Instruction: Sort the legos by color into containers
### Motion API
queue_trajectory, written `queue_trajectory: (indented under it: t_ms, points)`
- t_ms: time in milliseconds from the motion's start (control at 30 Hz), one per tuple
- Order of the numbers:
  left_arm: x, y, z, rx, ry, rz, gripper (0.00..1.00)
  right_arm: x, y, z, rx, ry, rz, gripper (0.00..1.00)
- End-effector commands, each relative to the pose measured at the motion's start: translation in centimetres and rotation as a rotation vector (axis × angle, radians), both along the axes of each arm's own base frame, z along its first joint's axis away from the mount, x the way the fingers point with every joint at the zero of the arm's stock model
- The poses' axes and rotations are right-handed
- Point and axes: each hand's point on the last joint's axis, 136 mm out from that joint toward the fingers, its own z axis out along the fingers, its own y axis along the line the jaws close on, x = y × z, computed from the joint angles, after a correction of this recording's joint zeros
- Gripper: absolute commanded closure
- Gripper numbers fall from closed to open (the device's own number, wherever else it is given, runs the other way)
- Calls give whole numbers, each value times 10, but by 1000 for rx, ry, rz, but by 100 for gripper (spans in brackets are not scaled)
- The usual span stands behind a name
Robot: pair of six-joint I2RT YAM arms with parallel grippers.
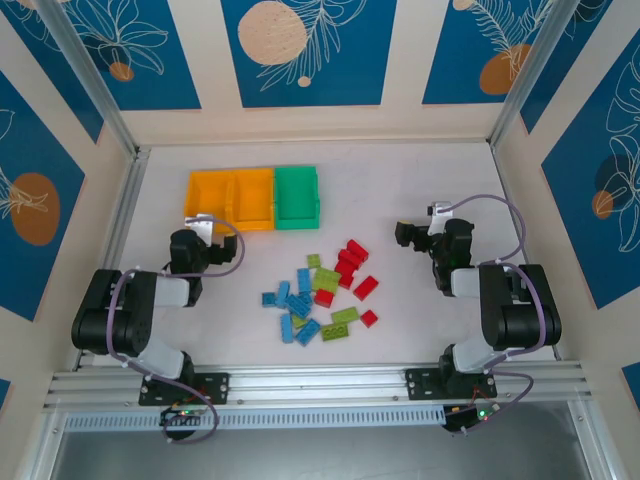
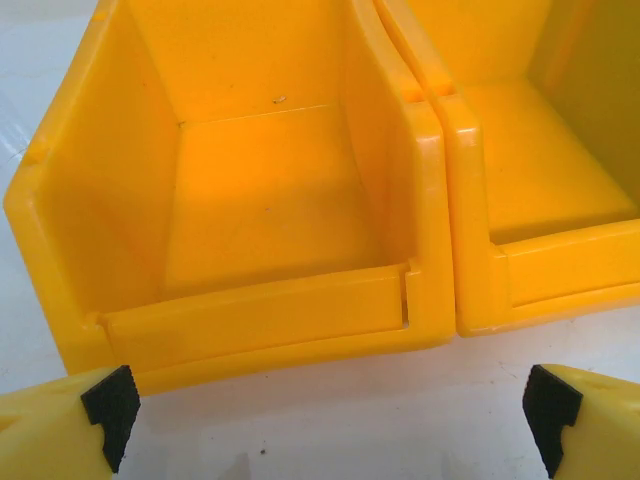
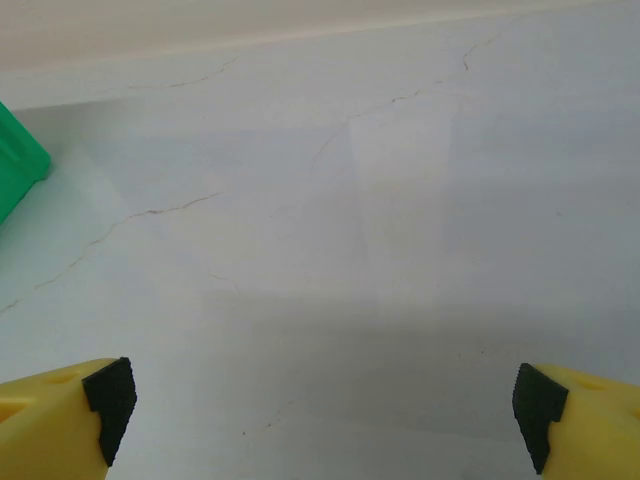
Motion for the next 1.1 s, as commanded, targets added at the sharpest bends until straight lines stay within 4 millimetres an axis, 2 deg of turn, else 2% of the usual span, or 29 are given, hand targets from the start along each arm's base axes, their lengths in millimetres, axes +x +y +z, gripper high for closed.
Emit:
queue_trajectory:
  t_ms: [0,500,567,633,700,733,767,833,900,1000,1067]
  points:
    - [8,0,15,-1,-51,-12,0,2,2,6,-19,-26,14,1]
    - [8,0,15,-3,-51,-13,0,2,1,9,-12,-36,9,1]
    - [8,0,16,-3,-54,-12,0,4,-9,20,-29,-19,-63,1]
    - [8,0,20,0,-52,-13,0,0,-19,47,-21,12,-151,1]
    - [7,4,31,6,-26,20,0,-12,-32,82,99,84,-295,1]
    - [5,9,37,1,2,58,0,-23,-36,91,168,155,-355,1]
    - [4,13,42,-9,24,87,0,-32,-33,98,224,224,-364,1]
    - [-2,17,55,-74,63,151,2,-42,-10,119,289,320,-274,0]
    - [-9,13,68,-168,137,198,5,-56,15,127,344,449,-195,1]
    - [-25,-5,85,-286,277,238,11,-70,55,140,412,601,-41,3]
    - [-36,-28,93,-349,366,212,13,-80,78,142,429,708,43,5]
